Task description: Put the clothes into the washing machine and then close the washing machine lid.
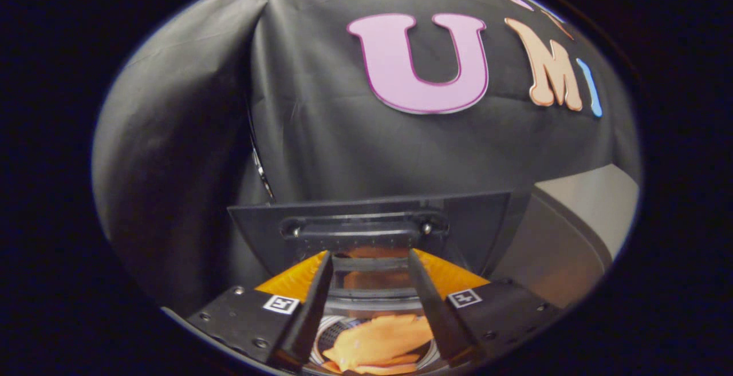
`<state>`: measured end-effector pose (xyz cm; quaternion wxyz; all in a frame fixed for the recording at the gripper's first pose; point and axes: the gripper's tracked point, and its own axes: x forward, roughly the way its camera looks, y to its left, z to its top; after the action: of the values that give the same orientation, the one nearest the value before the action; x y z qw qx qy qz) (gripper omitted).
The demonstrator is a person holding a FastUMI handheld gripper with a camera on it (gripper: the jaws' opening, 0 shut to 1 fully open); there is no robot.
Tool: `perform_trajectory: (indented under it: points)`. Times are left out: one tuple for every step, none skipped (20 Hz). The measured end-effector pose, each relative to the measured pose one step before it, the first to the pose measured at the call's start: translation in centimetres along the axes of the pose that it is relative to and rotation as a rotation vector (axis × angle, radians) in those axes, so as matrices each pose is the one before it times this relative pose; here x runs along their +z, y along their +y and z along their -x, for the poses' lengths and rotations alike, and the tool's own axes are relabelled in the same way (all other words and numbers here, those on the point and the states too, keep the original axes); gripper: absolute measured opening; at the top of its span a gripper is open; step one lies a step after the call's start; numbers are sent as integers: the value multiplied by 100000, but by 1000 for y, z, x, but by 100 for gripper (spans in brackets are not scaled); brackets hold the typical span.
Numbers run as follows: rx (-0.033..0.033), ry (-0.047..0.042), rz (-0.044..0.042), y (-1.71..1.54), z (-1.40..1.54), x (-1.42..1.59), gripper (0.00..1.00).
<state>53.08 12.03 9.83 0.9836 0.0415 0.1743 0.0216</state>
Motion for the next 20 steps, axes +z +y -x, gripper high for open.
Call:
perform_trajectory:
  points:
    - [354, -3008, -404, 135, 193, 1737, 88]
    - [-621, -2051, -652, 136, -1171, 334, 96]
    - [-1781, -1735, 152, -11, -864, 569, 97]
    - [-1720, -390, 1207, 65, -847, 609, 97]
    - [-1676, -250, 1505, 166, -895, 504, 96]
    - [-1418, 152, 2336, 155, -945, 201, 97]
    - [-966, -171, 2015, 88, -894, 217, 97]
    - [-979, -237, 1021, 27, -801, -72, 97]
    - [-534, -452, 213, 274, -716, 175, 97]
    - [-1439, -1058, -55, 48, -725, 204, 97]
    - [-607, 310, 193, 246, -919, -162, 97]
    - [-832, 3301, 667, 89, -962, -669, 96]
    - [-213, 4981, 907, 168, -625, -1081, 96]
    - [666, 3533, 1420, 77, -562, -596, 96]
    - [-600, -2750, -2042, -60, -113, 538, 97]
    - [534, 664, -202, 151, -497, -582, 97]
    - [1033, 4599, -2658, -133, 460, -470, 94]
    - [897, -919, -231, 172, -274, 328, 94]
    - [966, 5254, 980, -103, 44, -512, 94]
    - [1089, 1285, 748, 35, 260, 89, 95]
